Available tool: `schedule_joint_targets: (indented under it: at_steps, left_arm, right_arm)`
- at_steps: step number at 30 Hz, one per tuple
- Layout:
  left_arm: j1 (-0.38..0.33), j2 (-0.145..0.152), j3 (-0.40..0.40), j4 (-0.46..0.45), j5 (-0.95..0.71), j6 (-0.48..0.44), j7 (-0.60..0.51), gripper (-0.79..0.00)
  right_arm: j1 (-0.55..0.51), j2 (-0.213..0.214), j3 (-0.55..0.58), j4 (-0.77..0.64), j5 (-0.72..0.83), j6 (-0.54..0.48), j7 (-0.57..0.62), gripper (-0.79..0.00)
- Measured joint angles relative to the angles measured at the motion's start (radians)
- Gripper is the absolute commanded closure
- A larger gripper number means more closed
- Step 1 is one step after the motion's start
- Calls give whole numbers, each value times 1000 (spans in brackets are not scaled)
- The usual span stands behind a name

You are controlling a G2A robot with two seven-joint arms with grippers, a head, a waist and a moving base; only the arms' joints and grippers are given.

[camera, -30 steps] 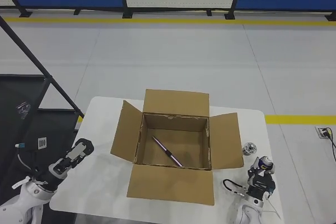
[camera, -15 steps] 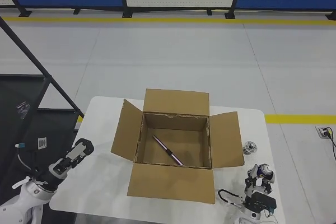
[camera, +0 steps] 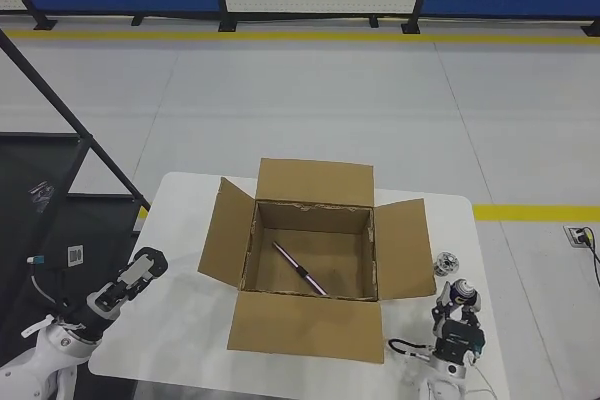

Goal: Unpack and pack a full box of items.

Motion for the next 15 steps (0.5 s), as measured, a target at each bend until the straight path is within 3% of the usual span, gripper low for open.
schedule_joint_targets:
  at_steps: [4, 12, 15]
  left_arm:
    - [0, 0, 0, 0, 0, 0, 0, -785]
    - [0, 0, 0, 0, 0, 0, 0, -785]
    - [0, 0, 0, 0, 0, 0, 0, -785]
  right_arm:
    - [-25, 9, 28, -56, -38, 18, 94, 0]
    - [-26, 9, 29, -58, -39, 20, 98, 0]
    - [-31, 10, 17, -76, -61, 19, 152, 0]
